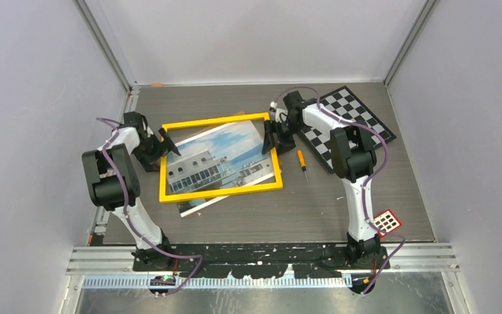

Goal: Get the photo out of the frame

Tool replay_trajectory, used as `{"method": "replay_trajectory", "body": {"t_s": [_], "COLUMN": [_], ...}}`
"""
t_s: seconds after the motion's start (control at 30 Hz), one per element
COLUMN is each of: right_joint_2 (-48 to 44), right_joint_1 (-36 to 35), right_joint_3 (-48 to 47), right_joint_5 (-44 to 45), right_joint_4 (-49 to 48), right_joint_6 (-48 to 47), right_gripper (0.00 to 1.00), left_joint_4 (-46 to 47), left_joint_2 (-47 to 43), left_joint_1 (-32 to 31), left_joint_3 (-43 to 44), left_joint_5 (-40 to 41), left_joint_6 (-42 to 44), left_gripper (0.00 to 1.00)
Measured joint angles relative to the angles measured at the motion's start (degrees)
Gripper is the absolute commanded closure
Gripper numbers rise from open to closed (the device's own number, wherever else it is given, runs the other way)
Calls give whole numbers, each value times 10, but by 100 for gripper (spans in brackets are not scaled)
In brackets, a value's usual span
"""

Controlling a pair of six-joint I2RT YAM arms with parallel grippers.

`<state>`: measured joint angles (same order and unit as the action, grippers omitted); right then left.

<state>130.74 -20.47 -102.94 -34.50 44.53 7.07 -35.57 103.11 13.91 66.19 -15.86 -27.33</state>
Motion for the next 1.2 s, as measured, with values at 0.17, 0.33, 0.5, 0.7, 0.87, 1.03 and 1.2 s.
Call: {"method": "replay_trajectory", "body": {"t_s": [0.17,0.33,0.5,0.7,0.87,1.03,1.2], "right_joint_2": [-33,-42,-53,-59,-59,-54,-23], "right_joint_1": [-32,-75,-81,-80,-78,-71,-62], "right_joint_3": [69,118,153,154,117,62,9], "right_joint_5": [-26,-54,-59,-35,27,92,126], "right_joint_4": [66,137,163,169,158,133,136], "right_joint_6": [3,2,-9,-1,14,14,10], "right_gripper": [25,27,27,28,36,39,40], "left_joint_4": [-31,-56,-61,-63,-56,-61,-63], "left_joint_2": [63,95,96,92,82,71,49], "left_joint_1": [1,-8,-23,-40,-42,-42,-40], "left_joint_3": [86,132,135,134,120,99,68], "left_joint_5": [2,-4,9,35,53,75,88], "left_joint_6": [59,103,139,160,173,185,188], "left_gripper": [0,0,0,9,30,52,57]}}
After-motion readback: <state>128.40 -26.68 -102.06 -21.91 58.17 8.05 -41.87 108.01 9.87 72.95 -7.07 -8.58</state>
